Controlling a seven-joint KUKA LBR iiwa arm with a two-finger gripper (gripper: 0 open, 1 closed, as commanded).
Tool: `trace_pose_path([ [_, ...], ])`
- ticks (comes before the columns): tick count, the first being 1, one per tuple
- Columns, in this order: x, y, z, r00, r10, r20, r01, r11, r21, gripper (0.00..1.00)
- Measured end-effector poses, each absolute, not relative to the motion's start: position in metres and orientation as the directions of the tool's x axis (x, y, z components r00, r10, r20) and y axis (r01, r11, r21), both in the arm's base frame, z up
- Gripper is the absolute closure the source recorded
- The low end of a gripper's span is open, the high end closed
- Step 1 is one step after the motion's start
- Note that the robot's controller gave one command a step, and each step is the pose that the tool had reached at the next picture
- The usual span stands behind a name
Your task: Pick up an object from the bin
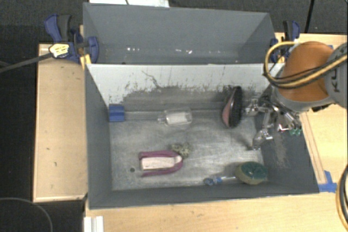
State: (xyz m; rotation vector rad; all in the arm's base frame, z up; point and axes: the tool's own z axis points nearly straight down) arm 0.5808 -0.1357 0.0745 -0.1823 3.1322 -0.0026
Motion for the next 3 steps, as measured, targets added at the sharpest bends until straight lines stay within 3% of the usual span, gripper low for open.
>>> trace_pose_path([
  [1,0.585,-0.1,0.073,-0.971,0.239,-0.005,0.239,0.971,-0.003,0.0],
  [2,0.569,-0.022,0.075,-0.971,0.237,-0.015,0.237,0.971,0.002,0.0],
  [3,0.576,0.04,0.075,-0.999,0.038,-0.018,0.038,0.999,0.001,0.0],
])
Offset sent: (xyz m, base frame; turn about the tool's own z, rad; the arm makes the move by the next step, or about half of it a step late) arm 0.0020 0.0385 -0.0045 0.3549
